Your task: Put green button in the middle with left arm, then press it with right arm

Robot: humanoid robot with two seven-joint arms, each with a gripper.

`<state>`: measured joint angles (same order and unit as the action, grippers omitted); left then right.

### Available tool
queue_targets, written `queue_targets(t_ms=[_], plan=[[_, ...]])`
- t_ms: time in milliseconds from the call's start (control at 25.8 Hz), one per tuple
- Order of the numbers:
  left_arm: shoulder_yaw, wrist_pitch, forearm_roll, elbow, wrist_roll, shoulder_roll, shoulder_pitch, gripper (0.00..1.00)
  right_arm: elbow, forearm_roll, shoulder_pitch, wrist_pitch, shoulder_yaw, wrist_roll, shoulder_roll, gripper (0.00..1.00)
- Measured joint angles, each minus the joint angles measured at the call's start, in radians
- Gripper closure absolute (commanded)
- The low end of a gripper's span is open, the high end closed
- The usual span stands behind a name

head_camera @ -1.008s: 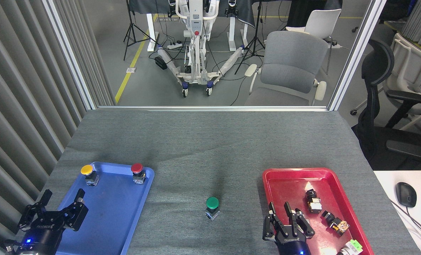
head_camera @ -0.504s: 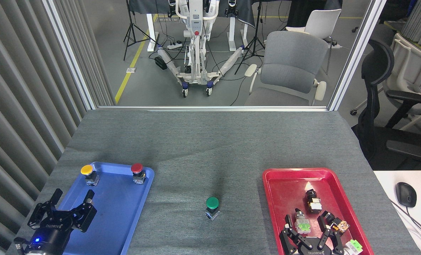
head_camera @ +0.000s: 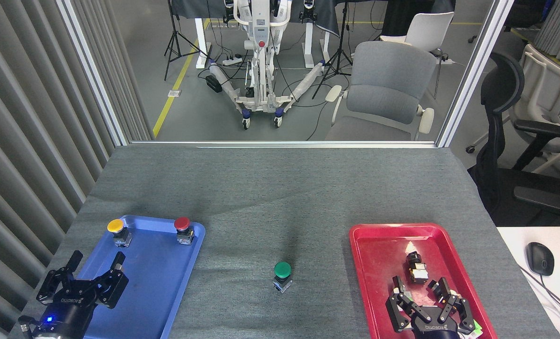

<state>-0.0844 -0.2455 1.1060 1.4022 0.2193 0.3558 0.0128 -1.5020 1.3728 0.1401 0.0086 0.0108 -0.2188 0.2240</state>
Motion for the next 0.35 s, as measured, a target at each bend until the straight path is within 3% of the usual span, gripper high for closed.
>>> queue_targets(t_ms=[349], plan=[[0.0, 0.002, -0.001, -0.011, 0.003, -0.003, 0.0, 0.0, -0.004, -0.012, -0.003, 0.028, 0.001, 0.002, 0.001, 0.0]])
